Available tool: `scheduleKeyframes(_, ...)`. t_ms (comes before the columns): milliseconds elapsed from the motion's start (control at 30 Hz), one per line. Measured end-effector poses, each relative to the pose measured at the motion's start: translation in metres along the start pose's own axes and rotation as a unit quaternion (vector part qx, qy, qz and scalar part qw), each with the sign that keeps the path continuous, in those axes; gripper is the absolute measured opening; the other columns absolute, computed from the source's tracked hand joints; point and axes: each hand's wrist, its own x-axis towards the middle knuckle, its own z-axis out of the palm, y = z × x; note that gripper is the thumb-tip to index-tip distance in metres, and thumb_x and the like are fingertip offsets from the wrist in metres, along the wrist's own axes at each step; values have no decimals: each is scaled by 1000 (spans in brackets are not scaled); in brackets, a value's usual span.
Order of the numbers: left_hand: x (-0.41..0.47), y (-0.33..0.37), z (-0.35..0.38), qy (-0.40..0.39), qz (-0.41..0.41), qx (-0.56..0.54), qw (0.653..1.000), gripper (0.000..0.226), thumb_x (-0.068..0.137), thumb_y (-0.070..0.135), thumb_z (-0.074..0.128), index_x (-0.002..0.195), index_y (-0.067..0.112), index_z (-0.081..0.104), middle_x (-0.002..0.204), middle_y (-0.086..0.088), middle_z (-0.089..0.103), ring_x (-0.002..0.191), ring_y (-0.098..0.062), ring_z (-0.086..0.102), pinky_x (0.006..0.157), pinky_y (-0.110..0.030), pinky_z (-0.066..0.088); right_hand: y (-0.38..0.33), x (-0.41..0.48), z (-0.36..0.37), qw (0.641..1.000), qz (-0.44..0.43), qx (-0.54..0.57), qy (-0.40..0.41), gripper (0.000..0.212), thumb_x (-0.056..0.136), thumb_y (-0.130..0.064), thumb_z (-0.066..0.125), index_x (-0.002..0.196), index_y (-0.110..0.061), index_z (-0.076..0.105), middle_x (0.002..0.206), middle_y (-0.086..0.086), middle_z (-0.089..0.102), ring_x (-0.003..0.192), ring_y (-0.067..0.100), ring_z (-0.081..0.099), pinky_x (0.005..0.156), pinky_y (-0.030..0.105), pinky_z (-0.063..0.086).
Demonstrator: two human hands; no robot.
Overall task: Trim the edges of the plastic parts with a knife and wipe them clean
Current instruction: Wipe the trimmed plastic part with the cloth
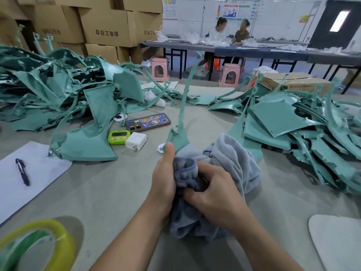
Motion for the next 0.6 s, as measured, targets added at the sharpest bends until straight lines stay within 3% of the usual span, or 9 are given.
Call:
scheduleKeyframes(67,0,-2,0,-4,16,13,1000,70,86,74,48,51,15,65,50,-6,53,48,-21,49,48,-26,39,-1,3,2,998,-10,-54,17,31,73,-18,62,93,-41,67,85,-29,69,81,-8,63,68,6,43)
scheduleKeyframes(133,1,-6,2,12,26,8,1000,65,90,66,47,78,11,79,79,-14,72,78,-29,68,69,-33,53,3,12,5,995,14,-82,52,38,82,-19,61,104,-49,62,97,-41,62,97,-24,53,81,-1,36)
scheduleKeyframes(167,0,-7,4,13,35,10,999,59,91,63,46,93,15,81,96,-13,76,94,-29,72,78,-34,56,6,17,5,995,39,-73,60,41,87,-18,61,110,-52,61,100,-45,59,101,-29,49,83,-3,34)
scheduleKeyframes(233,-1,-11,6,4,56,31,998,47,94,55,43,107,27,79,112,-10,76,109,-24,71,87,-31,58,14,24,1,993,93,-44,55,48,92,-16,58,123,-52,56,107,-46,58,107,-28,48,89,-1,35)
scheduleKeyframes(333,-3,-10,5,10,53,21,998,46,95,52,45,102,23,81,106,-14,77,101,-28,74,80,-32,59,17,18,-2,993,98,-41,50,47,90,-11,59,130,-36,63,115,-30,66,116,-9,57,98,10,42)
scheduleKeyframes(400,-2,-5,2,38,42,-1,998,52,93,58,53,84,15,81,85,-16,75,78,-28,73,67,-33,58,9,7,2,998,44,-29,23,59,83,-6,58,133,-36,64,129,-26,65,127,-7,53,106,14,40)
scheduleKeyframes(500,-2,1,-1,39,15,-10,999,65,81,67,53,50,10,66,52,-11,57,46,-22,55,44,-24,45,0,1,8,999,-42,-20,-27,69,79,-1,58,136,-39,62,137,-25,60,135,-3,49,111,16,37)
scheduleKeyframes(600,1,-1,-1,62,35,1,997,62,95,53,50,53,11,66,54,-11,59,51,-22,59,47,-24,48,3,11,8,998,1,-57,-6,72,82,-3,55,139,-47,56,137,-30,58,132,-15,43,107,5,31)
